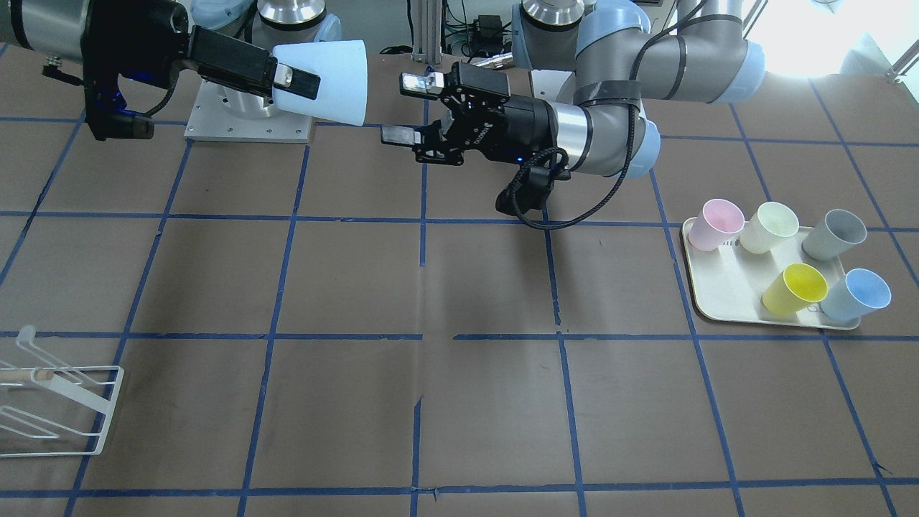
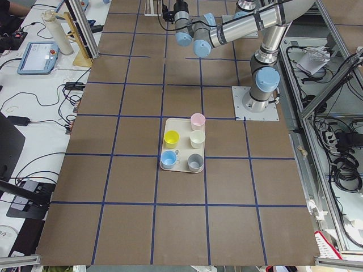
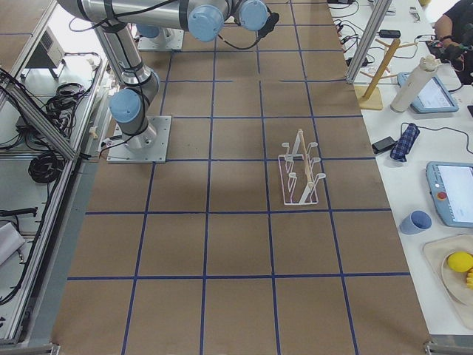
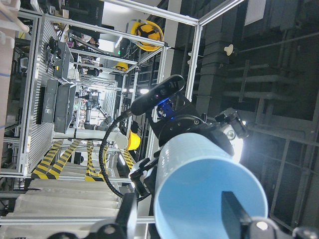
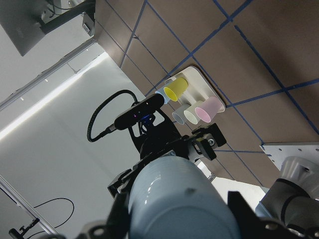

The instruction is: Transfer IKEA cup to right arm and place on rack

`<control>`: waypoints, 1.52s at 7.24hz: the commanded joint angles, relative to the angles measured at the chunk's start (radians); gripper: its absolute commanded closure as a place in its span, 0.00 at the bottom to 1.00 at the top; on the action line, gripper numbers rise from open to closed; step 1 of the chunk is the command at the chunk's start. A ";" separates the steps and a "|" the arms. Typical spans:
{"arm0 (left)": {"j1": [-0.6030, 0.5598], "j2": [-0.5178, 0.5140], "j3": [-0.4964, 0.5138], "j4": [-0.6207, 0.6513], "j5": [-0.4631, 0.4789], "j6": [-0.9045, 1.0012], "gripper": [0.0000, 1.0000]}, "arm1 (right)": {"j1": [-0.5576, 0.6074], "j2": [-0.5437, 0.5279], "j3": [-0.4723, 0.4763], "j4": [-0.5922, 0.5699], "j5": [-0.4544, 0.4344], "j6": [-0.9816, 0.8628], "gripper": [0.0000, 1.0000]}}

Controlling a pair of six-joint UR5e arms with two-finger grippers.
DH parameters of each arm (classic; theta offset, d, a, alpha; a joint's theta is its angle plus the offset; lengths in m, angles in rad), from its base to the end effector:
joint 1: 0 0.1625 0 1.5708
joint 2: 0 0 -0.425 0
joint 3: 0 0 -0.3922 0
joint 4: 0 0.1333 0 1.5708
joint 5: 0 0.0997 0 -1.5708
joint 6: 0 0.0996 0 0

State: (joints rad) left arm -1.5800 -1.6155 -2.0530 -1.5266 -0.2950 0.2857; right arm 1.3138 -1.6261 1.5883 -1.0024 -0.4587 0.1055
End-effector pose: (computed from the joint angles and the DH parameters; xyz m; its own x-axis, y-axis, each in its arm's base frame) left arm -0.2328 -0.4576 0.3692 0.2773 -0.1791 0.9439 -0.0730 0.9757 0.2065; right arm 0.1055 -0.4745 0.5132 -0.2881 0.6362 -0.7158 0.2510 0.7715 0.5847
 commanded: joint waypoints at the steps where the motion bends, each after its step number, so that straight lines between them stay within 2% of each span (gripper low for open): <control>1: 0.121 -0.009 0.002 0.034 0.202 -0.019 0.00 | -0.039 0.008 -0.028 -0.025 -0.039 0.003 0.74; 2: 0.149 -0.012 0.002 0.063 0.323 -0.020 0.00 | -0.041 0.008 -0.028 -0.072 -0.142 0.003 0.74; 4: 0.172 -0.014 0.000 0.074 0.489 -0.037 0.00 | -0.041 0.014 -0.025 -0.235 -0.422 0.013 0.74; 5: 0.190 -0.015 0.013 0.103 0.642 -0.087 0.00 | -0.041 0.037 -0.025 -0.318 -0.511 0.013 0.84; 6: 0.190 -0.014 0.039 0.205 0.724 -0.223 0.00 | -0.041 0.055 -0.022 -0.419 -0.643 0.013 0.87; 7: 0.189 -0.020 0.051 0.353 0.920 -0.350 0.00 | -0.038 0.086 -0.016 -0.503 -0.788 0.004 0.92; 8: 0.184 -0.020 0.051 0.418 1.048 -0.370 0.00 | -0.038 0.109 -0.014 -0.562 -0.884 -0.003 0.95; 9: 0.167 -0.017 0.048 0.424 1.205 -0.369 0.00 | -0.038 0.136 -0.013 -0.635 -1.010 -0.036 0.95; 10: 0.138 -0.003 0.059 0.437 1.393 -0.362 0.00 | -0.038 0.168 -0.013 -0.713 -1.085 -0.123 0.95; 11: 0.097 0.000 0.112 0.418 1.545 -0.362 0.00 | -0.041 0.179 -0.008 -0.782 -1.091 -0.206 0.96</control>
State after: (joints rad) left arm -1.4401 -1.6226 -1.9850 -1.1032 1.0498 -0.0763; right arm 1.2756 -1.4698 1.5762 -1.6949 -1.5007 -0.0050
